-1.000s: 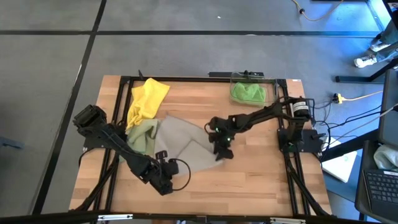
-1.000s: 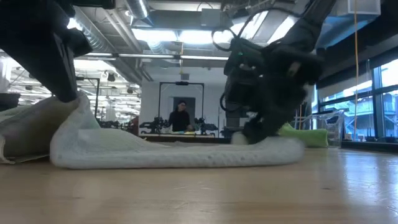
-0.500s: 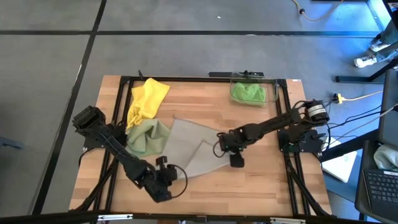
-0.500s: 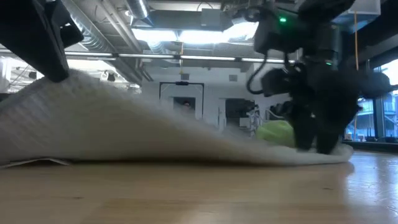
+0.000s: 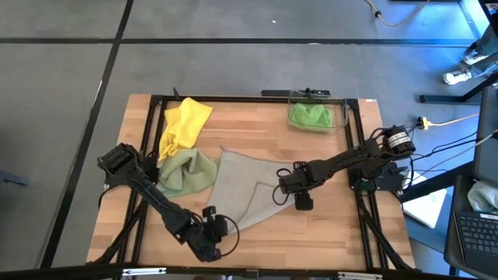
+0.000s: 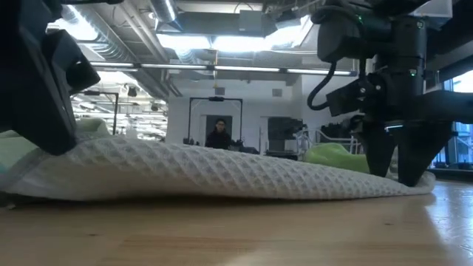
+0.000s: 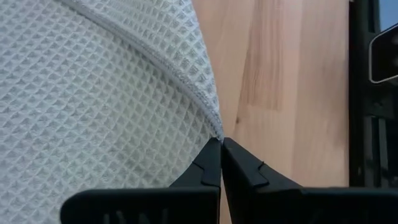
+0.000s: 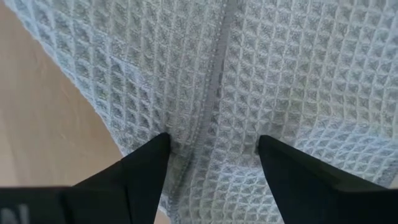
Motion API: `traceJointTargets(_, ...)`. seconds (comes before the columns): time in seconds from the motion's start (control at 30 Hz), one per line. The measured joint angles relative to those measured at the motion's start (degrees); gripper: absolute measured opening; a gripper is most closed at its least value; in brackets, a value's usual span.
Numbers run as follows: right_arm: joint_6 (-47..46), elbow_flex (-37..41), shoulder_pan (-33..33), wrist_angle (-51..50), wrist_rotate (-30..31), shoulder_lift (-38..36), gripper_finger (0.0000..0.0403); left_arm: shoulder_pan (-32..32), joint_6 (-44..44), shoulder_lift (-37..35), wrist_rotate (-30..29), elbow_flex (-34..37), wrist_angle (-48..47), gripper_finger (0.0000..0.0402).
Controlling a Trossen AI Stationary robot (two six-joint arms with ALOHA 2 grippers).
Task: Fold microfiber towels
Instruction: Fold the gray cloth
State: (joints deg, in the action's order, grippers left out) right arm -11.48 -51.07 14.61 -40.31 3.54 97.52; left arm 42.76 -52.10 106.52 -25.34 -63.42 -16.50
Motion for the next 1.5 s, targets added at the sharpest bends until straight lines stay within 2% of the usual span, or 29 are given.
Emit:
traceJointTargets(0.17,0.08,0.18,0.02,-3.81,4.34,-2.10,0.0255,-0.50,0.82,-0.53,0.40,0.00,-0.15,0.0000)
traceJointTargets(0.27,-0.16,0.25,-0.02,-6.33,8.02,-5.06,0.0255,-1.44,1.61,-1.22,3.40,0.00,-0.67,0.0000)
traceJointTargets(0.47,-0.42,0.14,0.27,-6.53,7.18,-9.96,0.0254,-3.55,4.34,-3.07,6.97,0.00,-0.77,0.0000)
traceJointTargets(0.73,-3.01,0.11,1.31,-6.27,7.07,-10.82,0.0254,-5.67,8.15,-4.61,5.10,0.00,-0.77,0.0002)
traceJointTargets(0.83,-3.04,0.05,2.03,-5.83,7.01,-10.82,0.0254,-6.81,8.20,-4.65,5.76,0.00,-0.81,0.0023)
traceJointTargets(0.97,-2.82,0.03,2.53,-4.34,7.11,-10.82,0.0254,-7.56,8.35,-4.64,8.09,0.00,-0.81,0.0076)
traceJointTargets(1.13,1.00,0.01,2.47,1.52,7.89,-10.82,0.0254,-7.56,7.77,-4.66,13.77,0.00,-0.25,0.0134)
traceJointTargets(1.27,9.05,0.00,2.40,10.81,14.62,-10.81,0.0254,-7.48,9.35,-4.97,15.98,0.00,-1.97,0.0152)
traceJointTargets(1.37,18.46,-0.10,1.39,20.24,17.49,-9.57,0.0254,-7.79,10.68,-5.81,13.14,-0.01,-7.49,0.0152)
traceJointTargets(1.5,26.99,-0.10,-1.89,31.73,12.24,-4.84,0.0254,-8.92,10.41,-6.89,5.85,0.04,-17.04,0.0150)
